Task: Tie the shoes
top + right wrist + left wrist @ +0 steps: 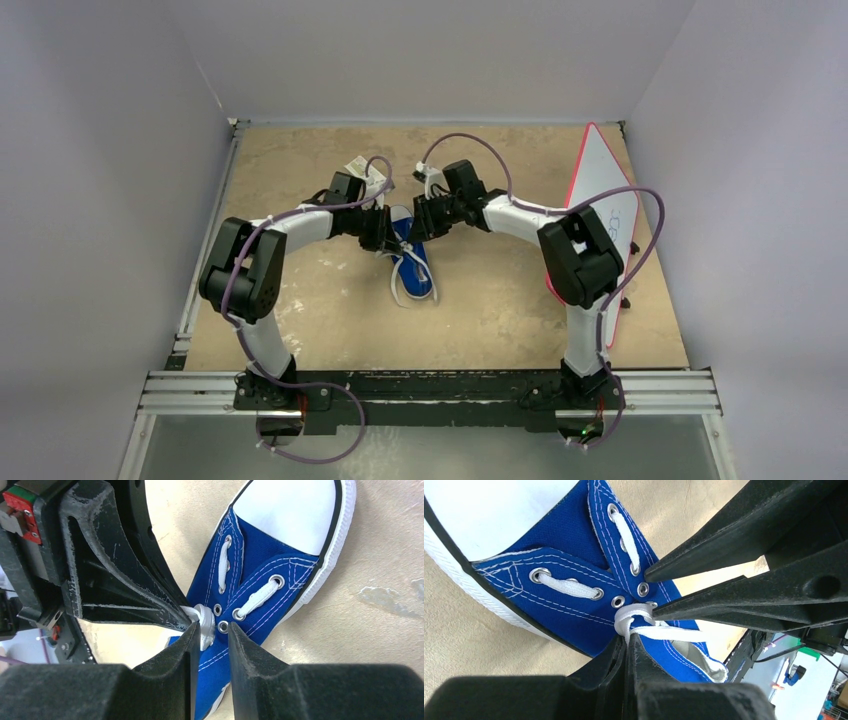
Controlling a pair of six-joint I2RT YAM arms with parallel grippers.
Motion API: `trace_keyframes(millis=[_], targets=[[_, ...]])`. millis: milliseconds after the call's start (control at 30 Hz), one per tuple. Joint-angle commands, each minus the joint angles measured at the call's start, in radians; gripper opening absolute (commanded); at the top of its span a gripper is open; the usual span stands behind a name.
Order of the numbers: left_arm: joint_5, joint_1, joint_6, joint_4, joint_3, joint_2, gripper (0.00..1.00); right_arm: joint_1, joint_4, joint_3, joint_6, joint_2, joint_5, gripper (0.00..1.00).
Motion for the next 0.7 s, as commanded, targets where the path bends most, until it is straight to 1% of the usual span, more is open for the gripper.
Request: trace_keyframes(millis=[0,167,267,500,600,667], targets=[[0.017,0.000,-0.014,0.033,0.031,-0.048,0.01,0.039,-0.081,0.064,-0.092,-0.011,0.103,0.30],[0.017,0.000,-0.010,0.029,0.026,-0.047,0.00,0.089,-0.162,0.106,-0.176,-0.007,0.224,0.30],[0.016,0.000,-0.010,0.027,0.026,-0.050,0.00,0.108,-0.182,0.112,-0.197,-0.009,0.279,0.29],[0.013,0.000,-0.007,0.023,0.020,-0.050,0.00,0.129,-0.187,0.117,-0.216,-0.015,0.301,0.31],[0.013,0.000,-0.007,0.022,0.022,-0.050,0.00,0.130,-0.201,0.118,-0.216,-0.012,0.299,0.24],[0.008,0.000,-0.004,0.019,0.022,-0.052,0.00,0.127,-0.198,0.109,-0.190,-0.029,0.286,0.13]])
